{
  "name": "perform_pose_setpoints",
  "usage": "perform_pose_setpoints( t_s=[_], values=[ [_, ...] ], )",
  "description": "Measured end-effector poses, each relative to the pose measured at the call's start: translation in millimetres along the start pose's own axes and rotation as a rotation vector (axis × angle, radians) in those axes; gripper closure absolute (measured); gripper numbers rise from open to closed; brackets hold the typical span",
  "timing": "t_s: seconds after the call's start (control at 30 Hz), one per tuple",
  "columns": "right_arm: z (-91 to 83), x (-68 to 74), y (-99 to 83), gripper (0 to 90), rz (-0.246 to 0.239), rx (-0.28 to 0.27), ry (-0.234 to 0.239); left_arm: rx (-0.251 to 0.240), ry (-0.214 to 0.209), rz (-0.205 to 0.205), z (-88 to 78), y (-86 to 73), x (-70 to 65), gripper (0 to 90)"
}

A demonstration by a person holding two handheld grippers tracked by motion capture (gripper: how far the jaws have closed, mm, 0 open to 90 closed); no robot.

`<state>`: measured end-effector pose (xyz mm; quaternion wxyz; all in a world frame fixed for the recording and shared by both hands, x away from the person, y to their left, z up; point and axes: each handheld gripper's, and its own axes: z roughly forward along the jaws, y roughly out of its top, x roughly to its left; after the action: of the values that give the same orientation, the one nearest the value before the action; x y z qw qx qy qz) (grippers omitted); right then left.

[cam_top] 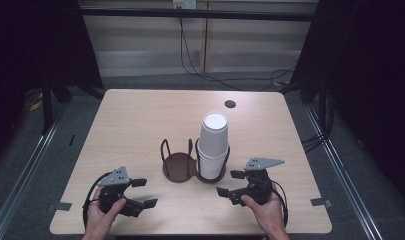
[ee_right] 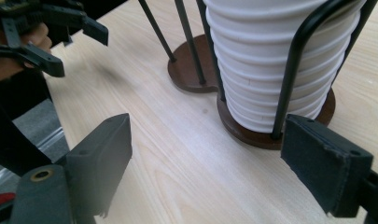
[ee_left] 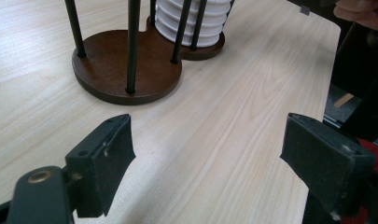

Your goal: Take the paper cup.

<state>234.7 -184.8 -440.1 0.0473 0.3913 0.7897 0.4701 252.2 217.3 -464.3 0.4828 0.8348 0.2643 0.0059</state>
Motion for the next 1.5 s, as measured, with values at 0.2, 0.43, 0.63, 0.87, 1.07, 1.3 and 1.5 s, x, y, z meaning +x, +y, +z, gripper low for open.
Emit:
perform_pose_setpoints(
  t_s=[0.2, 0.43, 0.63, 0.87, 1.07, 1.3, 1.5],
  values=[
    [-6.9, -0.9, 8.0, 16.5, 0.001, -0.006, 0.015, -0.010, 0.006, -0.002, -1.0, -0.5, 0.7, 16.5],
    [-15.0, -1.9, 23.2, 16.7, -0.012, -0.009, 0.027, -0.007, 0.008, -0.013, -0.3, -1.0, 2.0, 16.5],
    [-18.7, -1.5, 36.2, 21.3, -0.032, -0.006, 0.057, -0.006, 0.012, -0.020, 0.1, -1.0, 1.7, 16.5],
    [-25.1, -1.8, 56.1, 19.9, -0.059, 0.002, 0.060, 0.001, 0.014, -0.012, 0.2, -0.8, 1.8, 16.5],
    [-31.9, -5.9, 73.0, 17.0, -0.066, -0.009, 0.062, 0.003, 0.009, -0.011, -0.1, -0.5, 2.3, 16.5],
    [-32.2, -8.3, 91.2, 17.0, -0.079, -0.001, 0.060, 0.010, 0.007, -0.005, 1.0, -0.4, 2.4, 16.5],
    [-31.7, -9.0, 108.0, 17.1, -0.092, 0.010, 0.047, 0.009, 0.004, -0.004, 1.4, -0.4, 1.8, 16.5]
  ],
)
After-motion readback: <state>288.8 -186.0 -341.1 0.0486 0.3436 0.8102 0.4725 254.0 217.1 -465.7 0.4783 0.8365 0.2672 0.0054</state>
